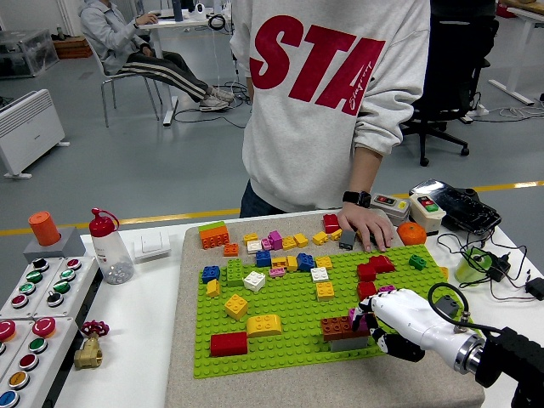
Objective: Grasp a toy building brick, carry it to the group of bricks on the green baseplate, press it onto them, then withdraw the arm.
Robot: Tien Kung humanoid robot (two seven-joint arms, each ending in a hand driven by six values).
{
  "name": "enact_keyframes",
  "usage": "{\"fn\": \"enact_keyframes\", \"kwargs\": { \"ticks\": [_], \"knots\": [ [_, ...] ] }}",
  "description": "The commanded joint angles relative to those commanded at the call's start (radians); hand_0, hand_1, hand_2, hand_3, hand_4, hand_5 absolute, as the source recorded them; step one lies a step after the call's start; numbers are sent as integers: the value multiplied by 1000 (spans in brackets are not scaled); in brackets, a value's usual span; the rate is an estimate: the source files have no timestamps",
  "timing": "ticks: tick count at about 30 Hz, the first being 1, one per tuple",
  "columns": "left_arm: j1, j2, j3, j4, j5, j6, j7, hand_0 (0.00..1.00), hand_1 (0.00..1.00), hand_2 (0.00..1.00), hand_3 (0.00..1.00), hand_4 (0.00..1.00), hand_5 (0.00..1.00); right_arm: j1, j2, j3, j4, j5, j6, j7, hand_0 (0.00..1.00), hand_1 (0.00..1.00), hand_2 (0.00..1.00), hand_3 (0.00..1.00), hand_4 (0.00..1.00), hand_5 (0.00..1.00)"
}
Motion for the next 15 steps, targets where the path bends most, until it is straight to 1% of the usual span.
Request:
{"fn": "enact_keyframes", "kwargs": {
  "ticks": [2, 3, 5, 11, 14, 15],
  "knots": [
    [0, 0, 0, 0, -1, 0, 0, 729, 739, 822, 705, 493, 998, 1, -1, 2, 3, 0, -2, 2, 616, 656, 623, 547, 9, 21],
    [0, 0, 1, 0, -2, 0, -1, 728, 739, 821, 703, 493, 998, 1, -1, 4, 7, 2, -6, 4, 617, 651, 625, 550, 46, 14],
    [-1, 0, 1, 0, -4, -1, -1, 728, 739, 821, 703, 493, 998, 2, 0, 13, 13, 6, -23, 18, 617, 651, 625, 550, 46, 14],
    [-3, 0, 2, 0, -6, -1, -1, 728, 739, 821, 703, 492, 998, 8, 7, 44, 23, 12, -110, 64, 621, 644, 620, 549, 65, 23],
    [-3, 0, 3, 0, -8, -1, -1, 728, 739, 821, 703, 492, 998, 8, 8, 59, 24, 18, -142, 75, 621, 644, 620, 549, 65, 23],
    [-3, 0, 3, 0, -9, -1, -1, 728, 738, 821, 703, 492, 998, 7, 7, 67, 23, 22, -151, 74, 684, 662, 667, 613, 210, 43]
  ]
}}
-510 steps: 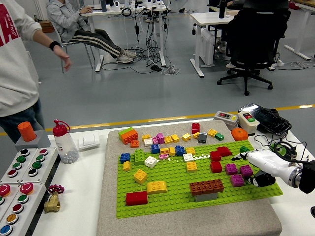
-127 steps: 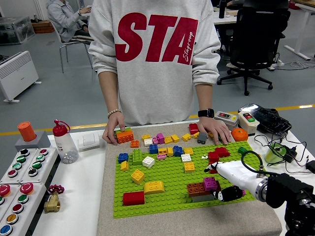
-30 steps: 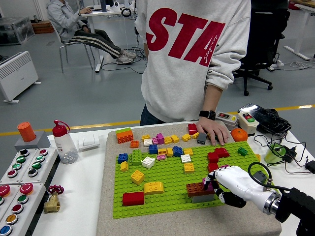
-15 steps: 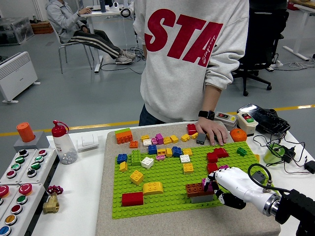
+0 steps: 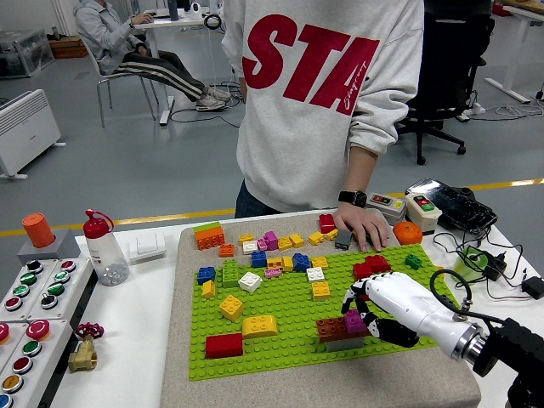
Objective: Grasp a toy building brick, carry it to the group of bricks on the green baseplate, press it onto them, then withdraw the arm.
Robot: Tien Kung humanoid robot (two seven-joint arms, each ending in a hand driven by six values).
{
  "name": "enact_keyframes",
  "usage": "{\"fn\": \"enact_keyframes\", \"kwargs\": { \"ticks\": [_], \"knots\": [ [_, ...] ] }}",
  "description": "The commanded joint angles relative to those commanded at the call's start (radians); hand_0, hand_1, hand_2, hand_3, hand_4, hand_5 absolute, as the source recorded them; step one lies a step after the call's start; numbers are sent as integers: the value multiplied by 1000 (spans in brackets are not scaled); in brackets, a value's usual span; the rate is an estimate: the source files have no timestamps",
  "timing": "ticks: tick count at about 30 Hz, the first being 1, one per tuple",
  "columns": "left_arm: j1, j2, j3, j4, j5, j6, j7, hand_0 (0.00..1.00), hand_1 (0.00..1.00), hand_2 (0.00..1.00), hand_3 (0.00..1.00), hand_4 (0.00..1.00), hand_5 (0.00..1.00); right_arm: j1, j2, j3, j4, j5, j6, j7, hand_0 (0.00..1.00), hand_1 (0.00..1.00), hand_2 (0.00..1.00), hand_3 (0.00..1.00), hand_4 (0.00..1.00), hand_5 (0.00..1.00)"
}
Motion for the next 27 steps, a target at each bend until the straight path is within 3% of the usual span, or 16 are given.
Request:
{"fn": "enact_keyframes", "kwargs": {
  "ticks": [6, 7, 9, 12, 13, 17, 18, 27],
  "knots": [
    [-1, 0, 2, 0, -3, 0, -1, 728, 738, 821, 703, 492, 998, -9, -5, 38, -10, 5, -20, -15, 684, 662, 667, 613, 210, 43],
    [-2, 0, 2, 0, -3, 0, -1, 728, 738, 821, 704, 492, 998, -10, -6, 43, -11, 6, -20, -18, 711, 687, 697, 674, 322, 90],
    [-2, 0, 2, 0, -3, -1, -1, 728, 738, 821, 704, 492, 998, -14, -9, 55, -13, 4, -14, -33, 711, 687, 697, 674, 322, 90],
    [-2, 0, 2, 0, -1, -1, 0, 728, 738, 821, 704, 492, 998, -23, -14, 73, -18, -4, 13, -74, 711, 687, 697, 674, 322, 90],
    [-2, 0, 2, 0, -2, -1, 0, 728, 738, 821, 703, 492, 998, -27, -17, 82, -20, -9, 30, -93, 829, 770, 809, 832, 476, 138],
    [-3, 0, 3, 0, -3, -1, 0, 728, 738, 821, 703, 492, 998, -40, -24, 109, -29, -35, 85, -151, 829, 770, 809, 832, 476, 138],
    [-3, 0, 3, 0, -3, -1, 0, 727, 737, 821, 704, 492, 998, -47, -27, 122, -37, -54, 111, -171, 874, 816, 886, 897, 597, 167],
    [-2, 0, 2, 0, 0, 0, 1, 727, 737, 822, 703, 492, 998, -85, -45, 166, -68, -133, 197, -211, 886, 827, 890, 903, 630, 176]
  ]
}}
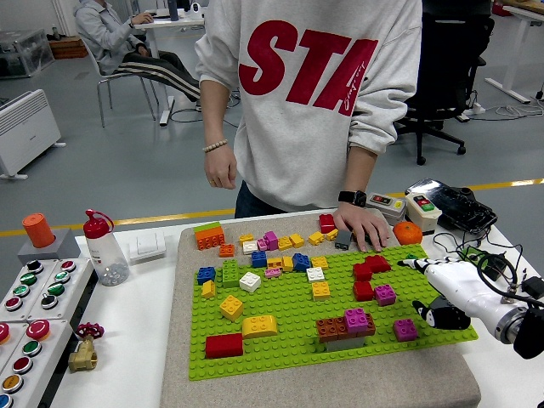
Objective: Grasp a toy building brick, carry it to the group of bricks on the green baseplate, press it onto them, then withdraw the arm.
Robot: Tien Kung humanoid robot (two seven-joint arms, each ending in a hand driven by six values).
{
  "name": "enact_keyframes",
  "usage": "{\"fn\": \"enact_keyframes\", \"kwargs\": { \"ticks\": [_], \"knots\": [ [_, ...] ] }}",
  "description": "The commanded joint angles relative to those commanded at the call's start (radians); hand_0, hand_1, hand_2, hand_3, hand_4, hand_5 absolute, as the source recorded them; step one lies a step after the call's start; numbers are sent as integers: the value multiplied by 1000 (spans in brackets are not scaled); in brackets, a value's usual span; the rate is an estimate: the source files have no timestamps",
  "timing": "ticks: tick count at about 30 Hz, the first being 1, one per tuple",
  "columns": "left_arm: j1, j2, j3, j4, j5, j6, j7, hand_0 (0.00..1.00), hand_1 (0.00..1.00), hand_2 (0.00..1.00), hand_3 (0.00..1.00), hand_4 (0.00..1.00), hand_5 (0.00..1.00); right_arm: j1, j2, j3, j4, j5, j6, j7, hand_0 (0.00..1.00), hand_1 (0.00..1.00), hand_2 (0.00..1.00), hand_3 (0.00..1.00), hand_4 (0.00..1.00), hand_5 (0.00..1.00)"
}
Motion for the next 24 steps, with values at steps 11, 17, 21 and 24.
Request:
{"fn": "enact_keyframes", "kwargs": {
  "ticks": [11, 17, 21, 24],
  "knots": [
    [4, 0, -2, 0, 6, 2, 4, 728, 737, 823, 703, 492, 998, 6, 8, -73, -65, -38, 13, -7, 868, 820, 874, 828, 672, 177],
    [6, 0, -1, 0, 7, 3, 5, 727, 738, 823, 706, 493, 998, 22, 18, -109, -86, -45, 2, 0, 857, 816, 870, 808, 672, 170],
    [7, 0, -1, 0, 9, 3, 6, 727, 738, 823, 706, 493, 998, 42, 33, -136, -106, -47, -9, 3, 857, 816, 870, 808, 672, 170],
    [8, 0, 1, 0, 6, 2, 5, 728, 738, 823, 706, 493, 998, 54, 43, -149, -117, -46, -12, 2, 851, 814, 866, 791, 676, 192]
  ]
}}
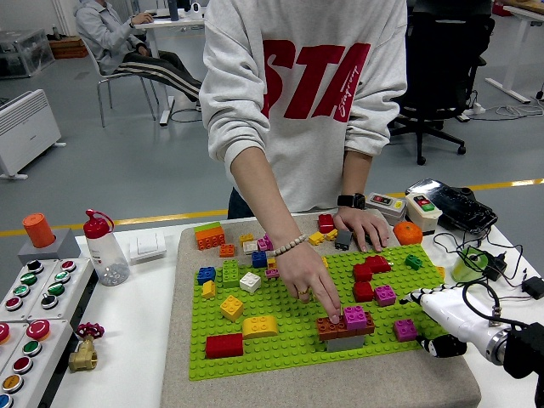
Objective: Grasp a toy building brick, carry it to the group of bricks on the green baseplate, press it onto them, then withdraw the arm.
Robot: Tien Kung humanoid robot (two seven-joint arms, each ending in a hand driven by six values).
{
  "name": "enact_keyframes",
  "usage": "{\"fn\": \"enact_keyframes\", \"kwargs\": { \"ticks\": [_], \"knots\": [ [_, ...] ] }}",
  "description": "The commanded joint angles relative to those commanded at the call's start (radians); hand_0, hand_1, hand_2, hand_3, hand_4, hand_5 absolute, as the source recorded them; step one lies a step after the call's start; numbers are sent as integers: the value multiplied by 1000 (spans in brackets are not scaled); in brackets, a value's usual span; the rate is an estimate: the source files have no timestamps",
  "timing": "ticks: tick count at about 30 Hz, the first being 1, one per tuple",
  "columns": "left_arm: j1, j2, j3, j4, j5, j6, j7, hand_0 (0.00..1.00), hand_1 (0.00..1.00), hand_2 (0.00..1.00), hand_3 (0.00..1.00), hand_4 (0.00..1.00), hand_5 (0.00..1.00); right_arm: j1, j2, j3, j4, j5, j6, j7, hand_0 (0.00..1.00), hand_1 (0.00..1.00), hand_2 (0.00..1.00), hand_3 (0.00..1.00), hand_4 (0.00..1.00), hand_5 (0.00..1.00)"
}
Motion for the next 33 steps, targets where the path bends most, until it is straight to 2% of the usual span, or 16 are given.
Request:
{"fn": "enact_keyframes", "kwargs": {
  "ticks": [10, 27, 28, 33],
  "knots": [
    [-4, 0, 4, 0, -6, -1, -2, 728, 738, 824, 706, 492, 998, 26, 26, -17, -37, -1, -5, -7, 843, 811, 861, 757, 681, 207],
    [-8, 0, 9, 0, -13, -2, -3, 727, 738, 824, 708, 492, 998, 29, 28, -20, -59, -2, 9, -14, 836, 806, 852, 731, 680, 212],
    [-8, 0, 9, 0, -13, -2, -3, 727, 738, 824, 708, 492, 998, 29, 29, -21, -60, -2, 9, -14, 829, 802, 844, 686, 676, 215],
    [-9, 0, 11, 0, -15, -2, -3, 727, 738, 824, 708, 492, 998, 33, 31, -22, -68, -4, 9, -14, 829, 802, 844, 686, 676, 215]
  ]
}}
